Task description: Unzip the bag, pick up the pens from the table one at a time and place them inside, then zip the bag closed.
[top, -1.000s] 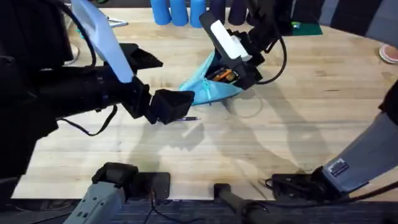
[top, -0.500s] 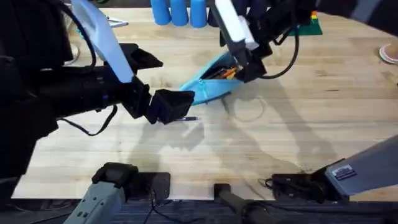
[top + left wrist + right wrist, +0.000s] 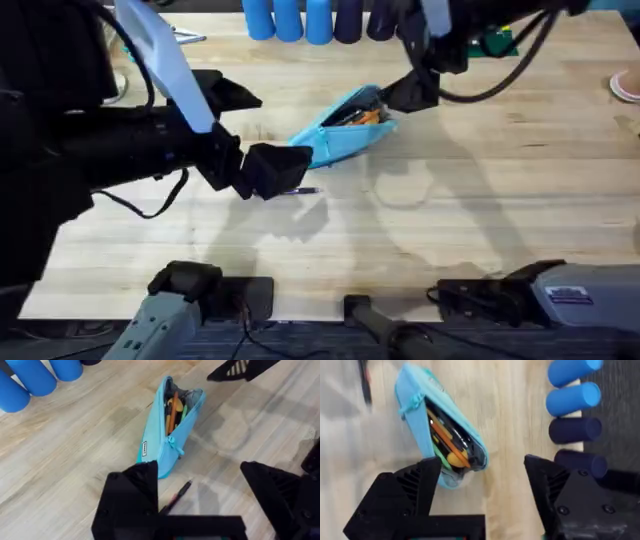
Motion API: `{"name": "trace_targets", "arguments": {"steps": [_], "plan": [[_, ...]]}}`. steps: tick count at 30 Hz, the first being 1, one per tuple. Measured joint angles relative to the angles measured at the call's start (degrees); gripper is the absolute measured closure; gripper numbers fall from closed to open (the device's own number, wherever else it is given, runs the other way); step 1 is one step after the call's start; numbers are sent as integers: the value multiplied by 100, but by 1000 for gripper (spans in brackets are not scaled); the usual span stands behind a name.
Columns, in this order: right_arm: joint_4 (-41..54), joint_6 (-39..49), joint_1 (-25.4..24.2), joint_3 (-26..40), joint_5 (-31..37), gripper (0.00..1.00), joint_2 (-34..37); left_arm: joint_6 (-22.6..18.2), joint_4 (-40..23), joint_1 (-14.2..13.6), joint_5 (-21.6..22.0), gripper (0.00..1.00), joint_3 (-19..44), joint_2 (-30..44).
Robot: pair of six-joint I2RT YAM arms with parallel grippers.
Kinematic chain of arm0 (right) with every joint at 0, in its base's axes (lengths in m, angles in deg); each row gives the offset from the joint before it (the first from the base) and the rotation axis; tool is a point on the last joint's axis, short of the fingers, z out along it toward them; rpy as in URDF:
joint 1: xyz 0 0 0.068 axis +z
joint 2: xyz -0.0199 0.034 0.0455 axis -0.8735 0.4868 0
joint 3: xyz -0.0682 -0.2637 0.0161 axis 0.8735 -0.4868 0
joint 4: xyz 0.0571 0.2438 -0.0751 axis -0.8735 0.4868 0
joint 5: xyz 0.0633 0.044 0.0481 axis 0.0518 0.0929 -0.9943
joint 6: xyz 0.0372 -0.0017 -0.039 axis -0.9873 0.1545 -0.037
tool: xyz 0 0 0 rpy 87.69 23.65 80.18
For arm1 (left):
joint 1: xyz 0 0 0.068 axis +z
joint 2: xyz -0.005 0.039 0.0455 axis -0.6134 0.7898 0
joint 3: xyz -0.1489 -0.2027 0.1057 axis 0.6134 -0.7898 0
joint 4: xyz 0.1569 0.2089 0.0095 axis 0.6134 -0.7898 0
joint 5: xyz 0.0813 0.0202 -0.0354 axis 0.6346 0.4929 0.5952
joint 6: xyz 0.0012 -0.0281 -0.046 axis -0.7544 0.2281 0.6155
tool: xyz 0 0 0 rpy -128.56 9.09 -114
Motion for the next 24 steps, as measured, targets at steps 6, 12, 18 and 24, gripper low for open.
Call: {"name": "trace_targets", "arguments": {"steps": [6,12,18,24], "plan": [[206,-1775,0,0,0,6,-227,0,2,0,0,6,0,0],[435,-2733,0,0,0,5,-225,0,0,0,0,6,-2,0],[486,-2999,0,0,0,6,-227,0,13,0,-4,6,-1,0],[697,-3082,0,0,0,6,-227,0,22,0,-4,6,0,0]]}}
